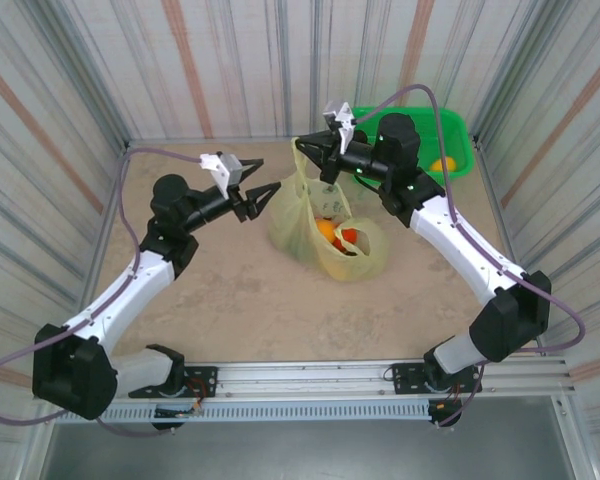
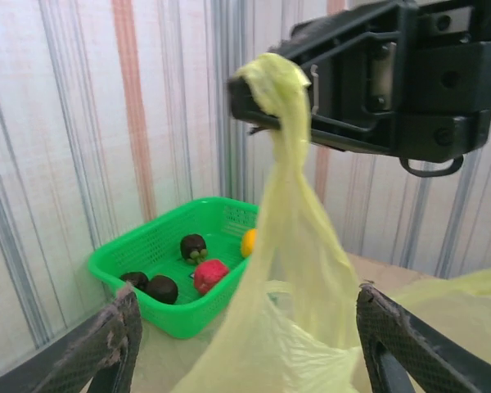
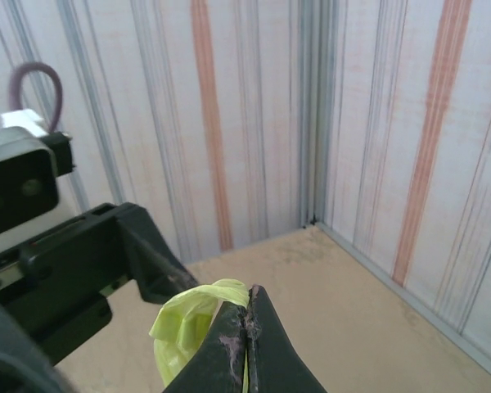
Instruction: Place the fake fruits into the plastic bag and tie a complex knot
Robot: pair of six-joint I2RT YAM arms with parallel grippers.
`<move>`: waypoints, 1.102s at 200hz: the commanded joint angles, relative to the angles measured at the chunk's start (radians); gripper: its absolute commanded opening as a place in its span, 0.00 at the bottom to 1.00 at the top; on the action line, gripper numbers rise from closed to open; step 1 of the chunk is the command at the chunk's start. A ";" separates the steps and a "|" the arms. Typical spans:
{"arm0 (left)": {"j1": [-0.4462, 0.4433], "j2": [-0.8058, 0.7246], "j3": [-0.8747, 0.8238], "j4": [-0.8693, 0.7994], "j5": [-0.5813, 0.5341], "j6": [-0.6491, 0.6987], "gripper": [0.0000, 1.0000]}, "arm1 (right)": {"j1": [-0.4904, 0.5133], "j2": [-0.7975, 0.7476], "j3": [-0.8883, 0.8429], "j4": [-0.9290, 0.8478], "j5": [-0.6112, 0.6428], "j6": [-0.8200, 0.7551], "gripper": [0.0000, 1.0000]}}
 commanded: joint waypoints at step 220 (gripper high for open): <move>-0.069 0.191 0.147 0.072 0.157 0.026 0.49 | -0.013 0.016 -0.005 0.167 -0.319 0.180 0.03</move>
